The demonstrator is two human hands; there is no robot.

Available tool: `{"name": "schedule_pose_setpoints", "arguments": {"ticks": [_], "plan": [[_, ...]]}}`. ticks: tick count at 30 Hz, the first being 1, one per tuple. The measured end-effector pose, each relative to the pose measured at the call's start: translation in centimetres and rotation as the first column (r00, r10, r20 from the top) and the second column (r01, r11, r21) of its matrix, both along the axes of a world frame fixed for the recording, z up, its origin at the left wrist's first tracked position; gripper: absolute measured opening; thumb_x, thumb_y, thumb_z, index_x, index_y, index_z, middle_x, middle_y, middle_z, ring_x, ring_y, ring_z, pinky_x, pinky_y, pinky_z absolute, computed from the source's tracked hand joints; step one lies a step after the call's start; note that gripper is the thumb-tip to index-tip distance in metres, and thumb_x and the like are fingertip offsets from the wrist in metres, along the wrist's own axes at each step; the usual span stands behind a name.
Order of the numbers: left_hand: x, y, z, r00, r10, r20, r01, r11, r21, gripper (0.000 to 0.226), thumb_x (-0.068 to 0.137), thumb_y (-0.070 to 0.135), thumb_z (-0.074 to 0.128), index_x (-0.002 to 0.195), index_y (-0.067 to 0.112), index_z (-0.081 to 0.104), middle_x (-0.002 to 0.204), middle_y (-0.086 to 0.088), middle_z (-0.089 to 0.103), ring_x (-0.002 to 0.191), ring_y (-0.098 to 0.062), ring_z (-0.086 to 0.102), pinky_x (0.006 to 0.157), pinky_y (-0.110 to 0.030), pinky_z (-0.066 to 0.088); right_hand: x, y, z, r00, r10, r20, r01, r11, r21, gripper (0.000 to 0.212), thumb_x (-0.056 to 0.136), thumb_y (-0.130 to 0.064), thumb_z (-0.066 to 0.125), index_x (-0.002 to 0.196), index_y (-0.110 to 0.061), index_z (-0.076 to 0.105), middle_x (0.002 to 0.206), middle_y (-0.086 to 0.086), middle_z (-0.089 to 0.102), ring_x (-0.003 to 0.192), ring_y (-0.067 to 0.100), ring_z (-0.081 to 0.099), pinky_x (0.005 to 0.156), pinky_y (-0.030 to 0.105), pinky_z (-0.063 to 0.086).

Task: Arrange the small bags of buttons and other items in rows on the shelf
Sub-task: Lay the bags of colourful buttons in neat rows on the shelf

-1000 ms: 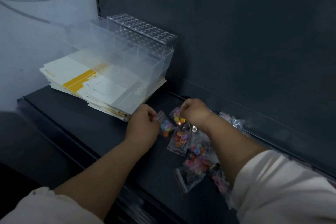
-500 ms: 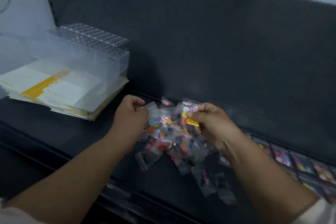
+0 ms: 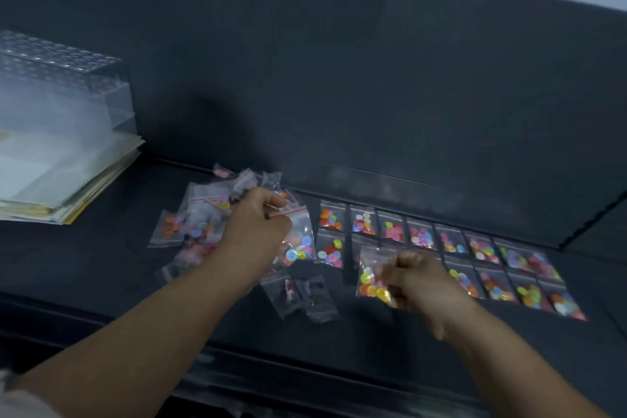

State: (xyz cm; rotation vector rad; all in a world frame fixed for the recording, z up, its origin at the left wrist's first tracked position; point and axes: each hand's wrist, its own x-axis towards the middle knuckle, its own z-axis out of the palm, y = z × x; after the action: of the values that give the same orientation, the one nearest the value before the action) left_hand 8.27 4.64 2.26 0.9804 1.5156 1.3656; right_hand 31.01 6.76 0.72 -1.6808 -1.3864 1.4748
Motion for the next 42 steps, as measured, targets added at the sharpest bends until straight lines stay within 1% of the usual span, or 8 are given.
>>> {"name": "schedule_pose_setpoints", "arguments": {"ticks": [8,14,18,26,30,33,37,42], "plan": [[0.1,-1.1,-0.6,0.999,0.042,-0.009,-0.043,0.998,-0.046,0.024,0.085,-0.004,0.051,0.087,0.02,0.054,0.092,-0.007,0.058,0.068,-0.02,0.058,0.054,-0.03,0.049,-5.1,-1.9,-2.4,0.987,0.081,-0.135,-0.096,0.99,-0.103,0.014,0.091,-0.004,0.056,0.079,-0.01,0.054,0.061,0.001,0.061,0.052,0.008,0.062,0.057,0.026,0.054],[-2.0,-2.3,-1.0,0.992,0.123,-0.017,-0.124,0.991,-0.06,0.023,0.084,-0.004,0.051,0.088,0.018,0.057,0.095,-0.011,0.061,0.085,-0.035,0.065,0.077,-0.049,0.056,-10.2,-1.9,-3.4,0.975,0.128,-0.18,-0.142,0.987,-0.07,0.022,0.09,-0.004,0.057,0.071,-0.013,0.051,0.066,0.005,0.055,0.063,0.017,0.058,0.064,0.031,0.054],[-2.7,-2.6,-0.9,0.992,0.125,-0.005,-0.125,0.99,-0.061,0.024,0.085,-0.006,0.05,0.087,0.018,0.055,0.098,-0.014,0.057,0.078,-0.028,0.063,0.061,-0.034,0.053,-10.4,-1.9,-3.0,0.966,0.106,-0.237,-0.132,0.987,-0.093,0.02,0.092,-0.007,0.054,0.073,-0.013,0.053,0.054,-0.003,0.056,0.047,0.006,0.056,0.058,0.026,0.053],[-1.2,-2.3,-0.9,0.998,0.061,-0.023,-0.063,0.995,-0.077,0.025,0.085,-0.004,0.051,0.088,0.02,0.055,0.1,-0.016,0.06,0.078,-0.03,0.062,0.074,-0.048,0.055,-5.7,-1.2,-3.7,0.982,0.049,0.183,-0.077,0.986,0.149,0.018,0.084,-0.014,0.063,0.069,-0.02,0.056,0.064,0.0,0.059,0.06,0.015,0.054,0.062,0.03,0.046],[-0.4,-2.1,-0.8,0.999,0.014,-0.036,-0.017,0.997,-0.073,0.026,0.086,-0.006,0.05,0.086,0.02,0.055,0.093,-0.009,0.056,0.079,-0.027,0.059,0.066,-0.041,0.055,-4.3,-1.6,-3.3,0.853,0.048,0.52,-0.248,0.914,0.321,0.023,0.084,-0.026,0.063,0.106,-0.024,0.058,0.095,-0.007,0.063,0.085,0.012,0.059,0.071,0.024,0.044],[0.1,-1.9,-0.9,0.999,-0.003,-0.036,0.0,0.996,-0.084,0.026,0.086,-0.005,0.051,0.085,0.02,0.054,0.103,-0.015,0.056,0.084,-0.027,0.058,0.055,-0.028,0.048,-3.6,-2.2,-3.3,0.825,0.019,0.564,-0.338,0.818,0.466,0.029,0.086,-0.025,0.062,0.114,-0.022,0.058,0.108,-0.006,0.056,0.094,0.01,0.052,0.077,0.021,0.04],[0.7,-1.9,-1.0,0.999,-0.018,-0.046,0.014,0.996,-0.094,0.025,0.085,-0.005,0.052,0.088,0.02,0.055,0.099,-0.014,0.058,0.078,-0.03,0.059,0.072,-0.052,0.053,-3.5,-2.8,-4.4,0.801,0.132,0.584,-0.495,0.693,0.524,0.016,0.087,-0.028,0.063,0.1,-0.02,0.066,0.102,-0.007,0.059,0.102,0.01,0.049,0.08,0.016,0.035],[1.1,-1.9,-0.7,0.997,-0.022,-0.072,0.014,0.994,-0.106,0.023,0.086,-0.001,0.053,0.092,0.02,0.055,0.101,-0.012,0.059,0.083,-0.035,0.063,0.076,-0.052,0.054,-3.6,-2.5,-5.3,0.713,0.204,0.671,-0.644,0.567,0.513,0.019,0.09,-0.032,0.057,0.102,-0.022,0.068,0.108,-0.011,0.064,0.105,0.013,0.046,0.09,0.018,0.035]]}}
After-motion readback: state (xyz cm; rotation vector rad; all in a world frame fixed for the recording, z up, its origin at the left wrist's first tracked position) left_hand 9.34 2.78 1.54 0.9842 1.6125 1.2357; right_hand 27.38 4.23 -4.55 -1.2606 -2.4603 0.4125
